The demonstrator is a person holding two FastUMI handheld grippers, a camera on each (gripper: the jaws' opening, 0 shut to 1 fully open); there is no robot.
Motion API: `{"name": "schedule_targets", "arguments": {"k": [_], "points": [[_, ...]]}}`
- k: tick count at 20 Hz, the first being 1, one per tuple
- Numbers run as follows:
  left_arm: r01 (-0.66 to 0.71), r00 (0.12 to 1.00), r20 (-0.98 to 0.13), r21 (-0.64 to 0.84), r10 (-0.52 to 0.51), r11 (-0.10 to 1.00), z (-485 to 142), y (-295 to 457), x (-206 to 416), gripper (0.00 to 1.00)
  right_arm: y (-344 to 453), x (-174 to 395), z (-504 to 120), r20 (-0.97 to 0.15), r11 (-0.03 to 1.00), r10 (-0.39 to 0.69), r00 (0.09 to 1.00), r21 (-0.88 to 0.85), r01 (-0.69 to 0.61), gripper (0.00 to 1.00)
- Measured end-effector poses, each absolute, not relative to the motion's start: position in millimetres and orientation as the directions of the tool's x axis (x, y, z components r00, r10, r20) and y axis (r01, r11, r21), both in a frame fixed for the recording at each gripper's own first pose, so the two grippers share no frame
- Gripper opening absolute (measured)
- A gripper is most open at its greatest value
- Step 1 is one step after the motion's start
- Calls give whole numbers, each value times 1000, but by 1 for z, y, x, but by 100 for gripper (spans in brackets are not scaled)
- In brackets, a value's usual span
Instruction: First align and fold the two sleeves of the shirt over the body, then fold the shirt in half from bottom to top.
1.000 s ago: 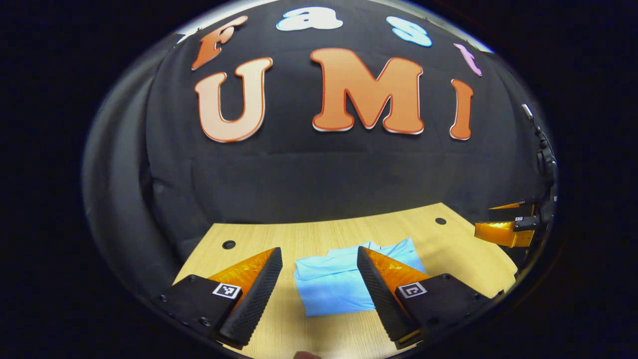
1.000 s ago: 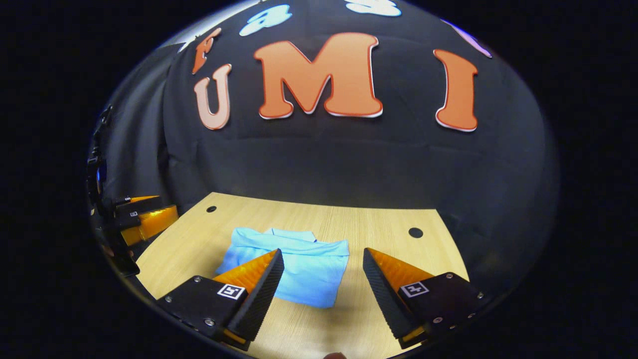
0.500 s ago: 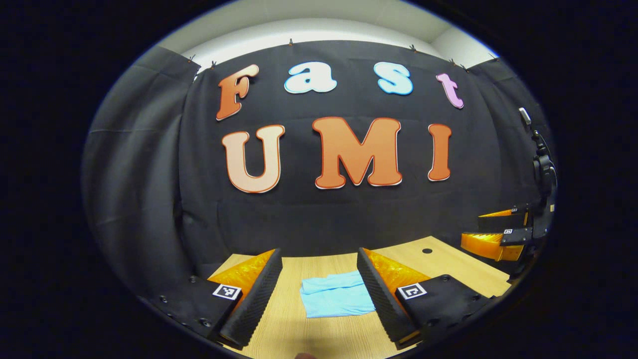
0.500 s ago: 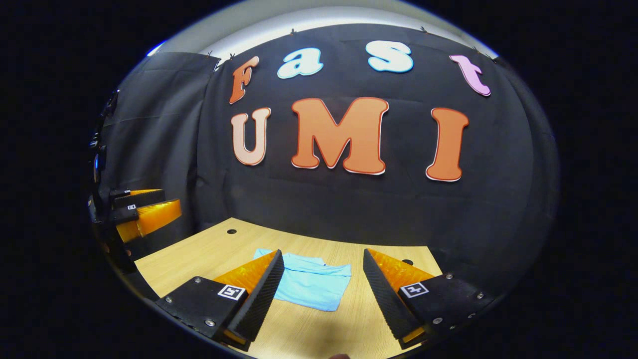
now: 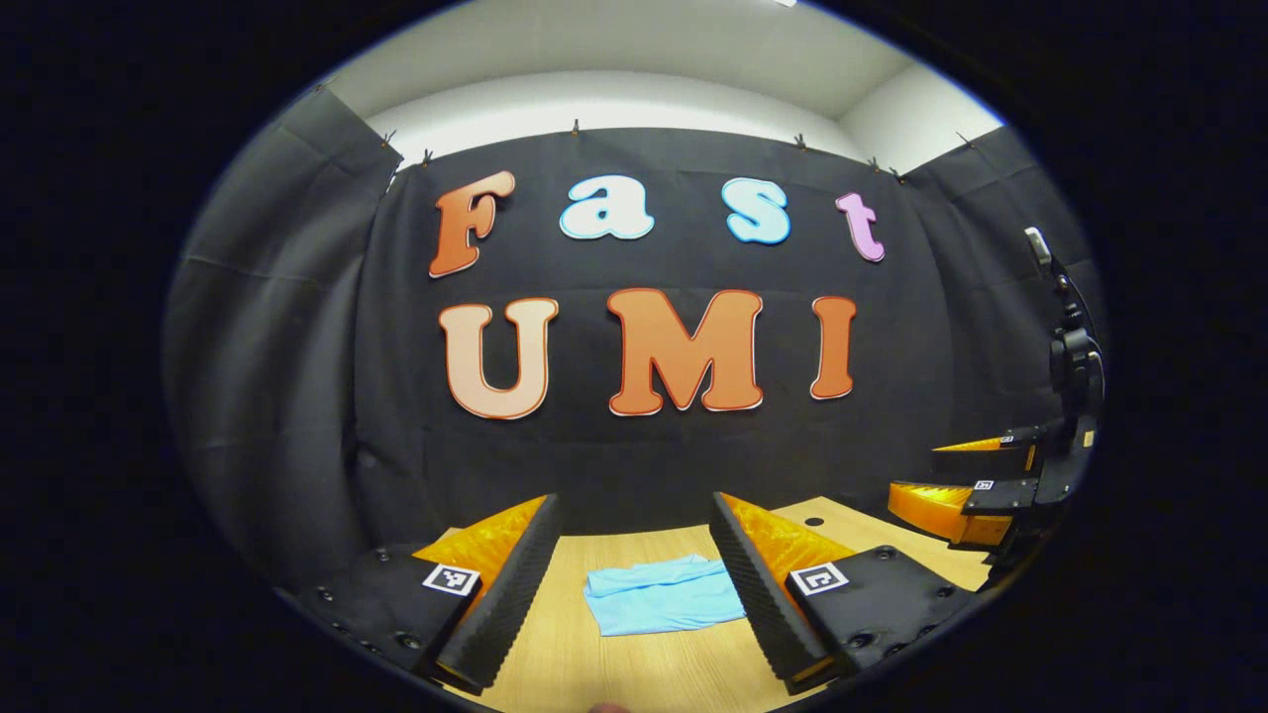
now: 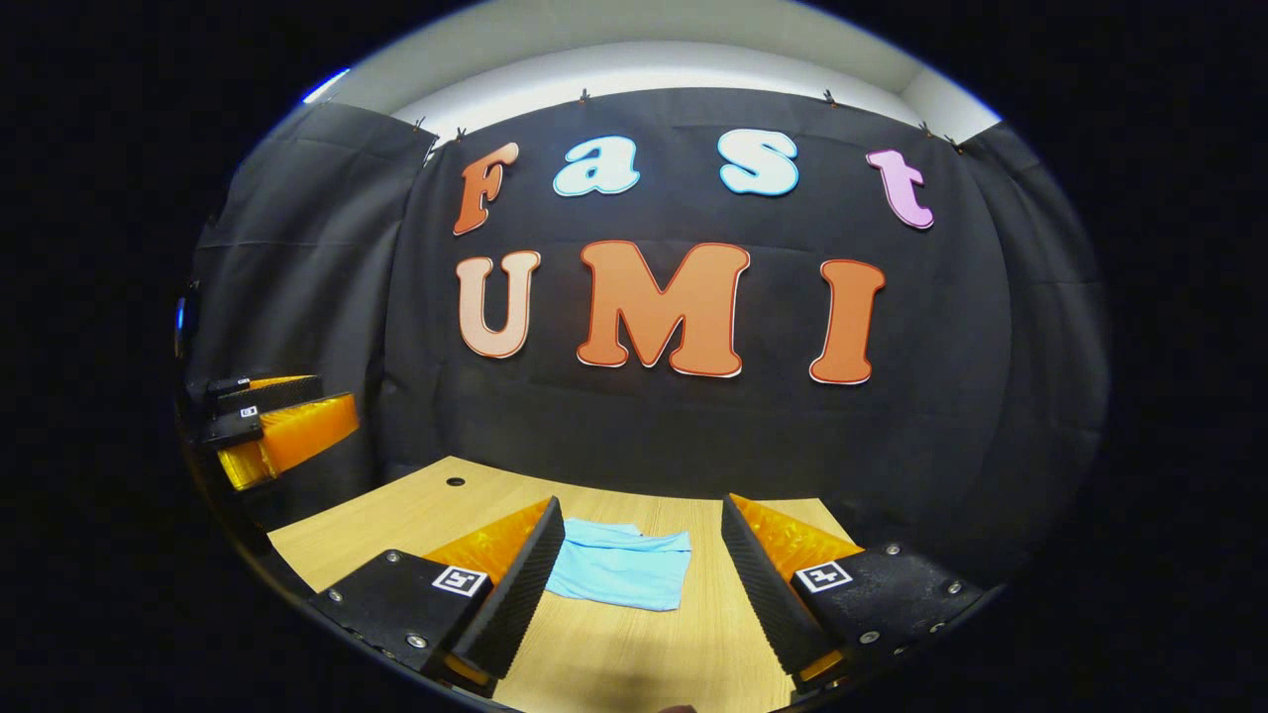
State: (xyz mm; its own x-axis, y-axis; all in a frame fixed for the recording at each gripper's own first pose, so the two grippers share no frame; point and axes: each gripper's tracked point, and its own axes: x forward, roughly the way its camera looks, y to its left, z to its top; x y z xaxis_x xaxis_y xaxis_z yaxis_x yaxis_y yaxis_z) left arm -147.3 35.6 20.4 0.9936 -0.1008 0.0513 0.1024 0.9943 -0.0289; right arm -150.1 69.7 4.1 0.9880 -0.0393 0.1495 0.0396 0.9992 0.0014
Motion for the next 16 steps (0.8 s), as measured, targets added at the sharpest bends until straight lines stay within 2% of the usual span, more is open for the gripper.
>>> {"name": "schedule_targets", "arguments": {"k": [3,8,16], "points": [[131,991,44,-34,-129,991,11,39,-166,98,90,-168,-8,118,999,-46,992,5,46,97],[156,987,46,-83,-152,984,9,49,-182,98,107,-198,-3,132,997,-70,989,-19,73,97],[189,978,98,-36,-185,981,31,49,-188,98,96,-216,-5,129,992,-127,983,15,127,97]]}}
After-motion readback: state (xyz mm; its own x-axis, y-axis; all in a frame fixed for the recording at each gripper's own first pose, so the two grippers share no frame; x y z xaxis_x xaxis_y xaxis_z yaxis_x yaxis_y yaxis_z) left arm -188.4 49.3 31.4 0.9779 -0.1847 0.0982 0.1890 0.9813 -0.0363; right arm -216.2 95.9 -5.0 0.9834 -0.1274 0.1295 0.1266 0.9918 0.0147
